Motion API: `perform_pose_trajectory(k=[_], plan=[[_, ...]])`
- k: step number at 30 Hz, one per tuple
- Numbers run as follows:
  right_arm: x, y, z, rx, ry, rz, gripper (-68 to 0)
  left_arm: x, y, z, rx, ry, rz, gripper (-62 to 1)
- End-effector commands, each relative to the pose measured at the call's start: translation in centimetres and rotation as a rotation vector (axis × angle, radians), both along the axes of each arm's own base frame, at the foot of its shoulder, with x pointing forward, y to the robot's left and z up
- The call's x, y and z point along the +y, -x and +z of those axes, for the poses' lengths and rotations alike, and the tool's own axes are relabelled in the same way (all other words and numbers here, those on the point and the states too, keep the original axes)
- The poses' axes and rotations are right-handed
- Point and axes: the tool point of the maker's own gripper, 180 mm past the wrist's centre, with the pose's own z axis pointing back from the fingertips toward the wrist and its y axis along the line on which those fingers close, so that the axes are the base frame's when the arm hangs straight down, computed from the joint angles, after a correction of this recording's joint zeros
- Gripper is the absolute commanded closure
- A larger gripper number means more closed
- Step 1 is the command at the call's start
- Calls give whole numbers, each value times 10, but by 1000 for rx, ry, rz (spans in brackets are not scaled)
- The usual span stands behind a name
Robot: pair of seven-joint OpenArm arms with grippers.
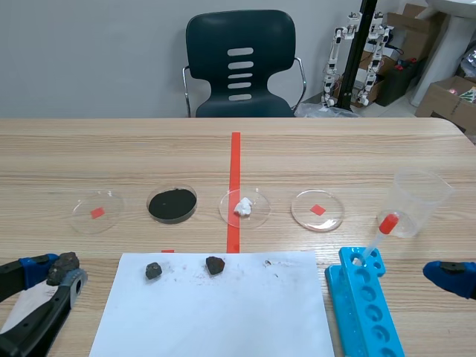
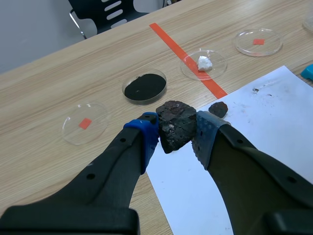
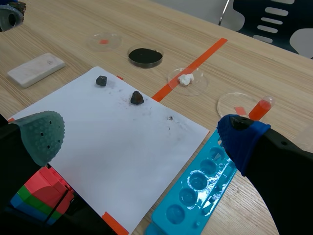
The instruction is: Rub the mineral on the streak plate below the first streak
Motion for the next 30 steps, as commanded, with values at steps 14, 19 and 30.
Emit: perform_pose_trajectory(k=[14,19,30], plan=[[0,-3,7,-21,-22,-6,-679,-1,-5,7,-16,4,5,-134],[0,-3,7,-21,-22,-6,-679,-1,-5,7,-16,4,6,-134],[0,-3,7,-21,-22,-6,-679,7,-18,1,24,9,55,-134]])
